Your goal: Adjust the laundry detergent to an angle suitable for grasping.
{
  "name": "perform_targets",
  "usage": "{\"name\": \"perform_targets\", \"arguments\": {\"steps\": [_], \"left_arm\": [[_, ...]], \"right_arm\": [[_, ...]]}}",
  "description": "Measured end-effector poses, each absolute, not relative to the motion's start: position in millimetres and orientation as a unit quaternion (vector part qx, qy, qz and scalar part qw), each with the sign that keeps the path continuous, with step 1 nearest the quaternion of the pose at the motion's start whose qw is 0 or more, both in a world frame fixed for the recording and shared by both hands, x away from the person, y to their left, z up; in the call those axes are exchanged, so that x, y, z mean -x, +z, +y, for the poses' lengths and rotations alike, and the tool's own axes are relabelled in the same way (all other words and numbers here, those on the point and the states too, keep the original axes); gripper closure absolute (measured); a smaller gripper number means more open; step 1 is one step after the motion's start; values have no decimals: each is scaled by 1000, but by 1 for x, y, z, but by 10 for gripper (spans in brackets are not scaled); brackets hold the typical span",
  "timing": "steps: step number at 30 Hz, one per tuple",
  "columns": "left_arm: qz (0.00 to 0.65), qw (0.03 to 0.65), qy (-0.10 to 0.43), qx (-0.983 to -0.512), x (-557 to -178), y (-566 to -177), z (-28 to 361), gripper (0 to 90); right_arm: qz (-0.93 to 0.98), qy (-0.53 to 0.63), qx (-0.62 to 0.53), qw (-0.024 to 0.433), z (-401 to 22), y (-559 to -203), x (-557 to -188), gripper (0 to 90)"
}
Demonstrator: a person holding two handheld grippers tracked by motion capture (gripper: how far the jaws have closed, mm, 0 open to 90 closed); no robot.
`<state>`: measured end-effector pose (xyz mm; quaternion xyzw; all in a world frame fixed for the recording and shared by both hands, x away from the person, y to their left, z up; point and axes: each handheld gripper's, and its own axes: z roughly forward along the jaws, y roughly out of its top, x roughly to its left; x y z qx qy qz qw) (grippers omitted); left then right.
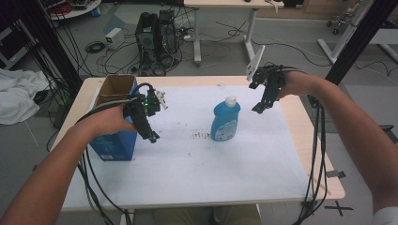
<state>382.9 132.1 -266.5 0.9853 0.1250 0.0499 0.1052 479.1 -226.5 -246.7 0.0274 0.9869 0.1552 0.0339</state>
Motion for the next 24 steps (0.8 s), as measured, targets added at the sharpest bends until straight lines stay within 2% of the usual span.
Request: {"name": "perform_targets", "arguments": {"steps": [24], "left_arm": [[138, 106, 61, -983, -384, -263, 126, 114]], "right_arm": [[986, 164, -25, 36, -232, -244, -477, 12]]}}
